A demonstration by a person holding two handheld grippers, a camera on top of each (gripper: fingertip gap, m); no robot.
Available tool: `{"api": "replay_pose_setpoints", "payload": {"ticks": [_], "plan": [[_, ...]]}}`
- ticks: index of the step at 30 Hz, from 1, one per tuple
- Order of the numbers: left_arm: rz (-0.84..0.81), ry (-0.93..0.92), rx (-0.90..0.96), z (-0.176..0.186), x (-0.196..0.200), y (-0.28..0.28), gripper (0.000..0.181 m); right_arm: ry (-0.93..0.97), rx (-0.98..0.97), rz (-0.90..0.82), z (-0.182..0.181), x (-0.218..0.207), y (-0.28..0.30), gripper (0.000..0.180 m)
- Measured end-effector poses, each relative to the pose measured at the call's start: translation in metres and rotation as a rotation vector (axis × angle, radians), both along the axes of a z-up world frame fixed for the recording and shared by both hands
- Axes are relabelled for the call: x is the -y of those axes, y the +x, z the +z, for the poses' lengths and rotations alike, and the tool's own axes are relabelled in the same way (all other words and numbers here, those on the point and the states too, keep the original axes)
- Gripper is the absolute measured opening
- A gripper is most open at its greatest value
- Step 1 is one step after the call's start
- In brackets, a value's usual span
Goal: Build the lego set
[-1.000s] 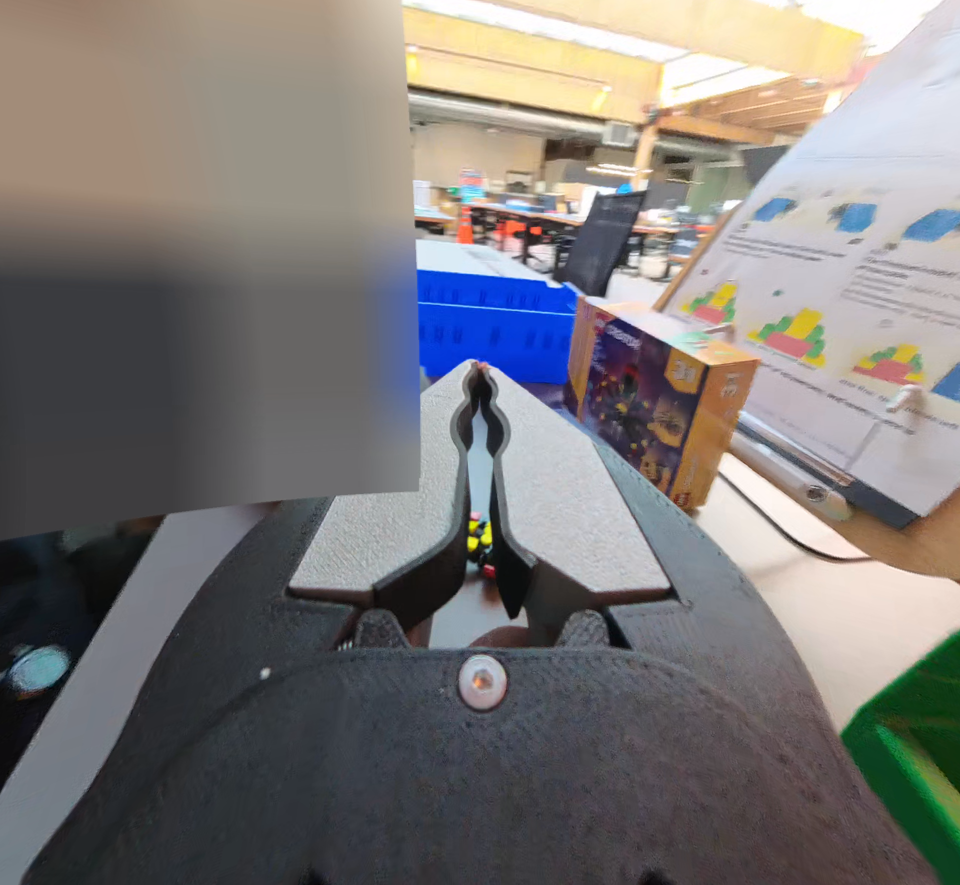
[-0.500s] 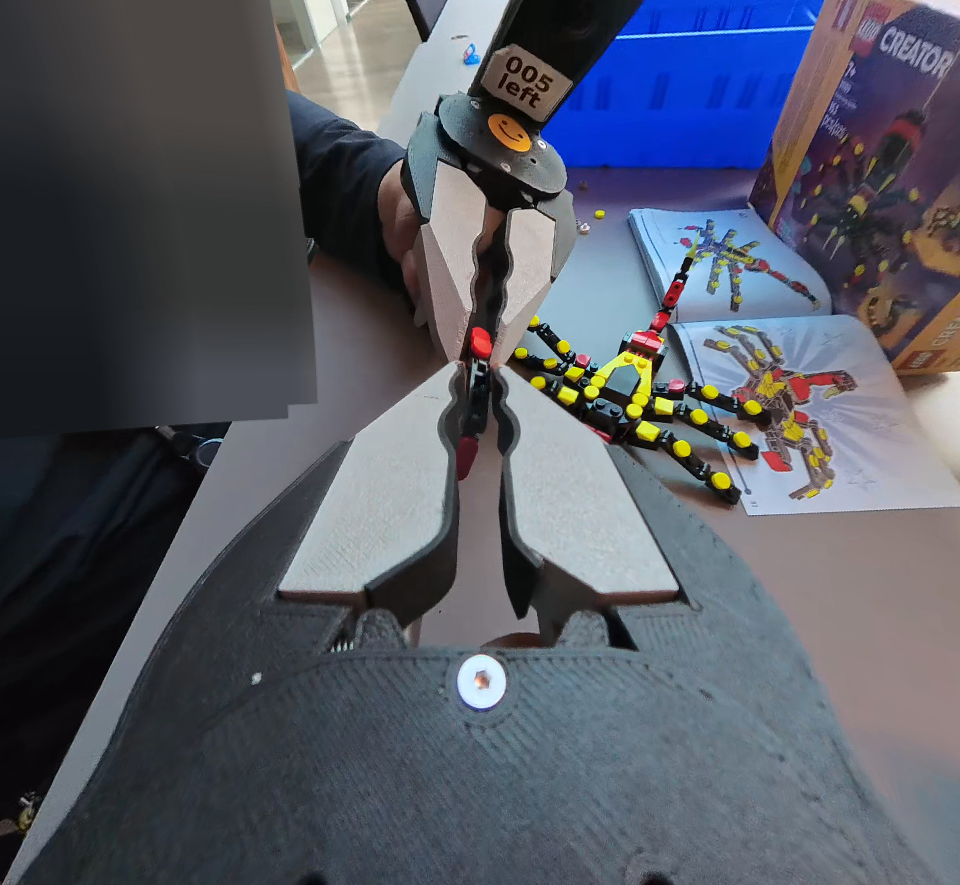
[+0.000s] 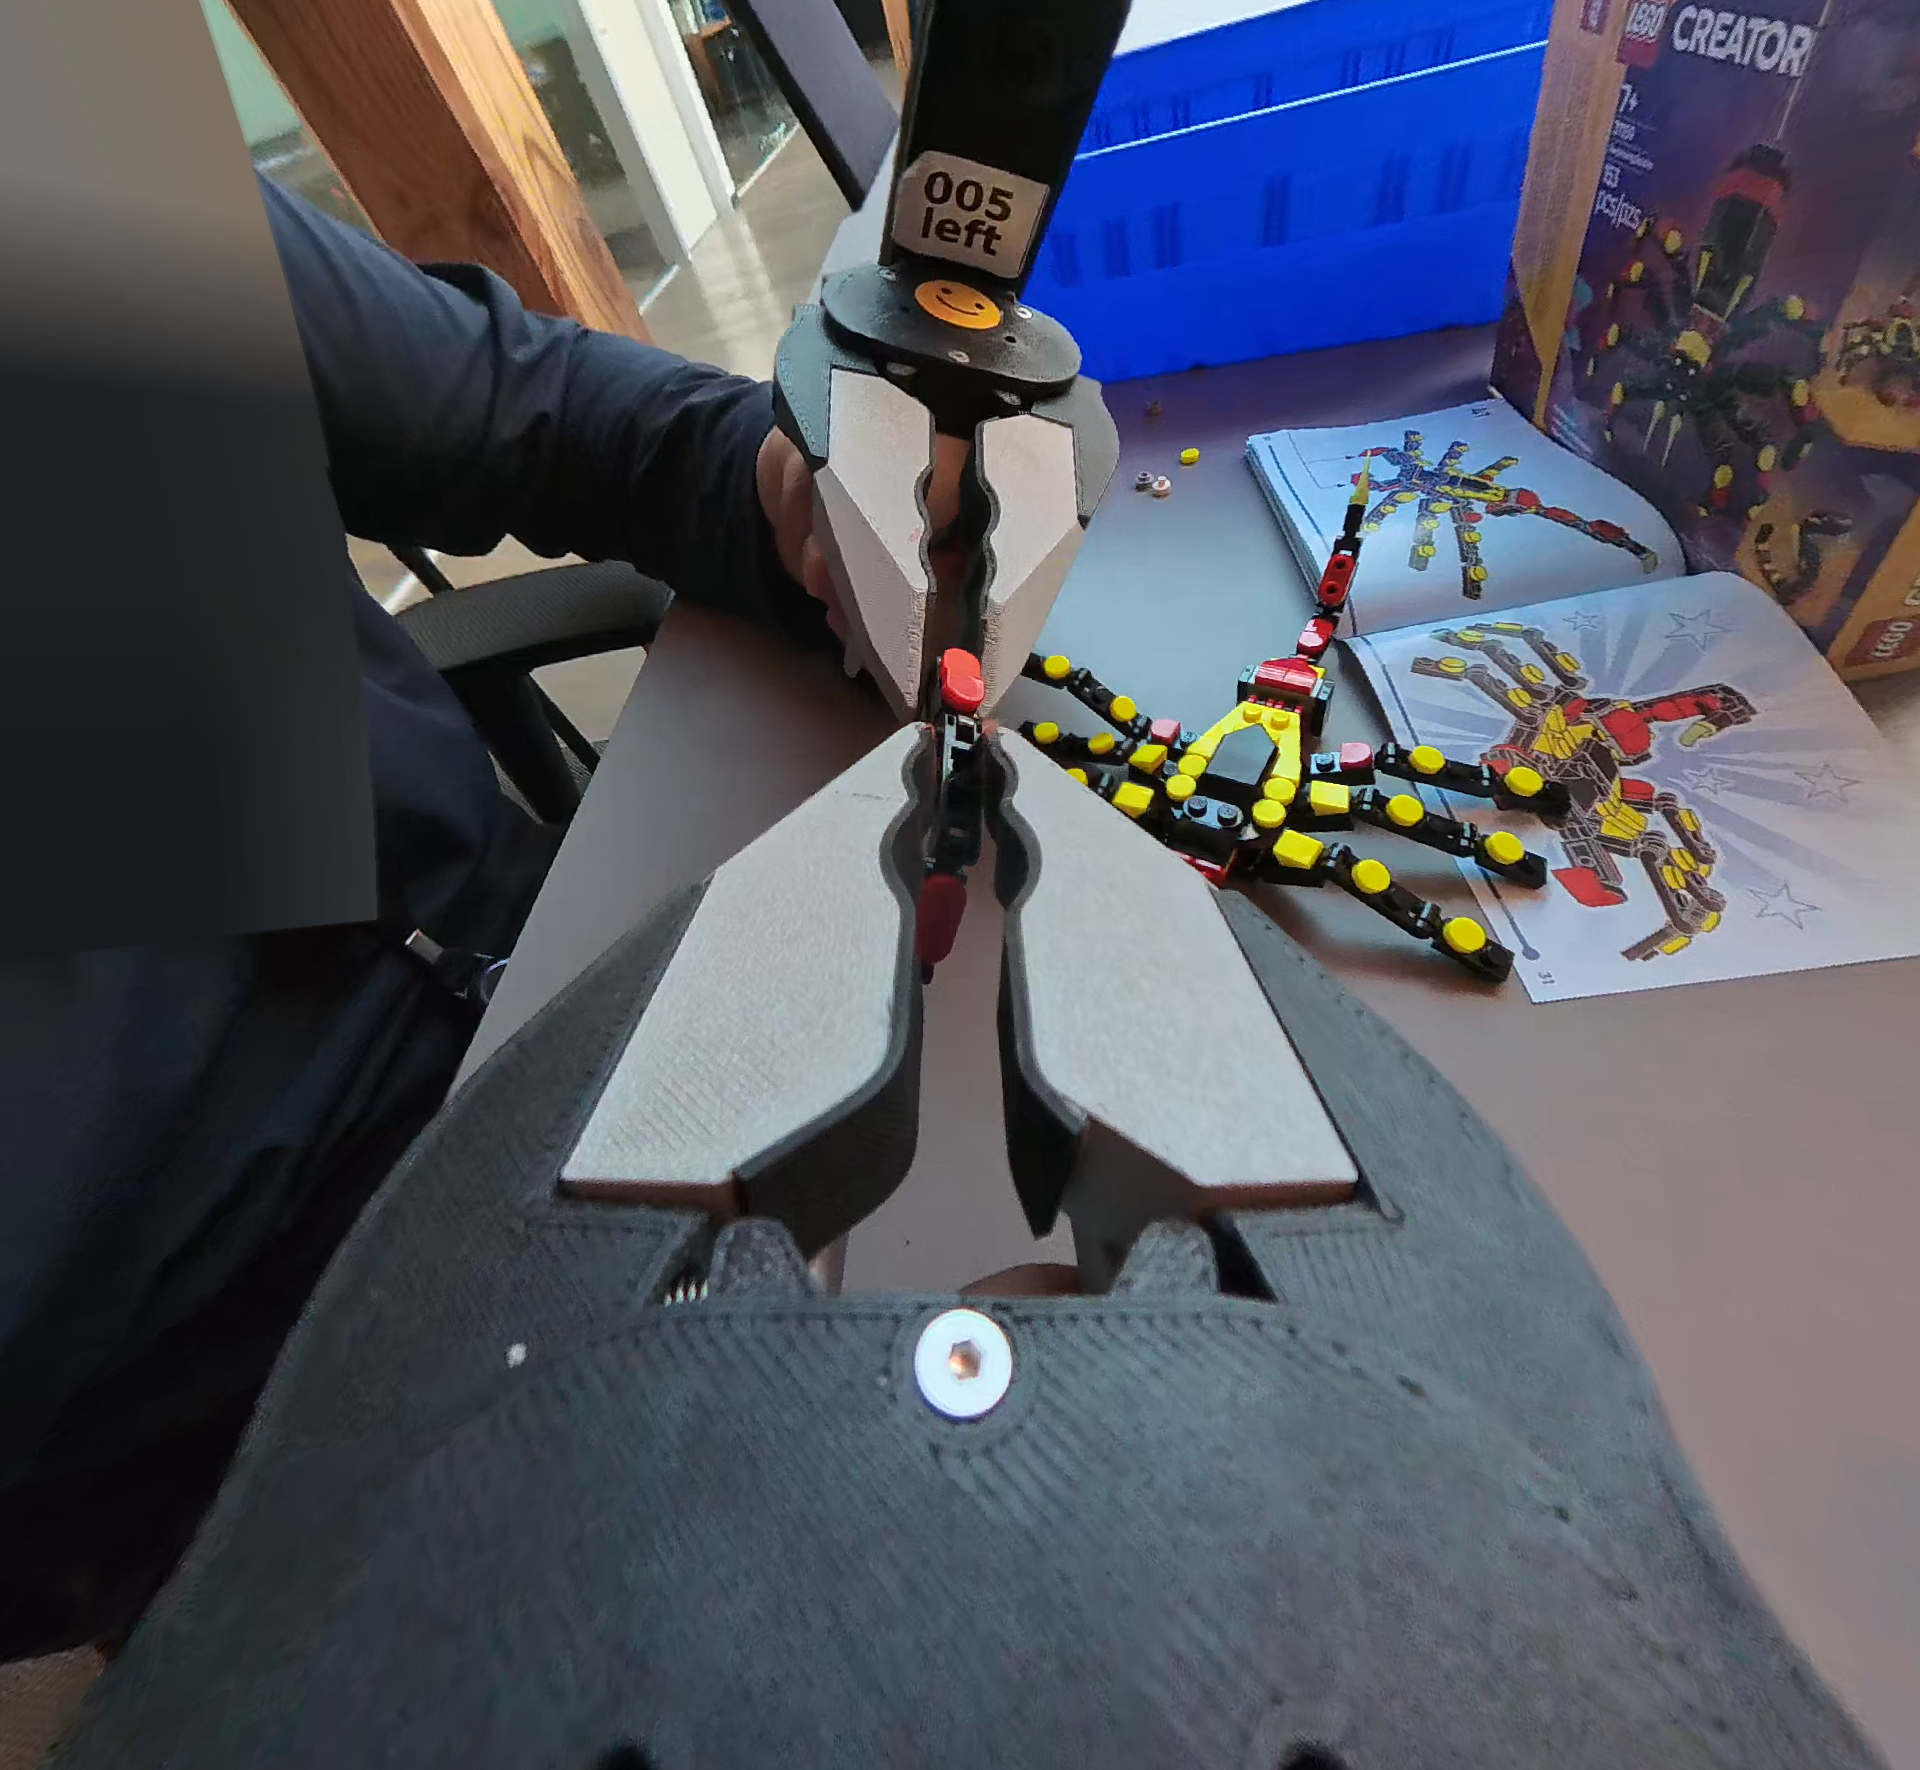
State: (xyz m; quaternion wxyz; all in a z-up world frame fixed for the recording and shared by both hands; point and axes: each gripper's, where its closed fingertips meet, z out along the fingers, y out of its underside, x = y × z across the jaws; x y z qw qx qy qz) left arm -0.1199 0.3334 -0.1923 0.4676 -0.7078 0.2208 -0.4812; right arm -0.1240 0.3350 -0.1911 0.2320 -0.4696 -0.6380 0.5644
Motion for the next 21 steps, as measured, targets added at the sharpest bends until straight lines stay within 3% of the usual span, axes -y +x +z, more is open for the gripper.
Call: {"api": "replay_pose_setpoints", "payload": {"ticks": [21], "plan": [[-0.016, 0.044, -0.039, 0.0003, 0.0043, 0.0028, 0.005, -0.02, 0.009, 0.05, -0.0035, 0.01, -0.0004, 0.005]]}}
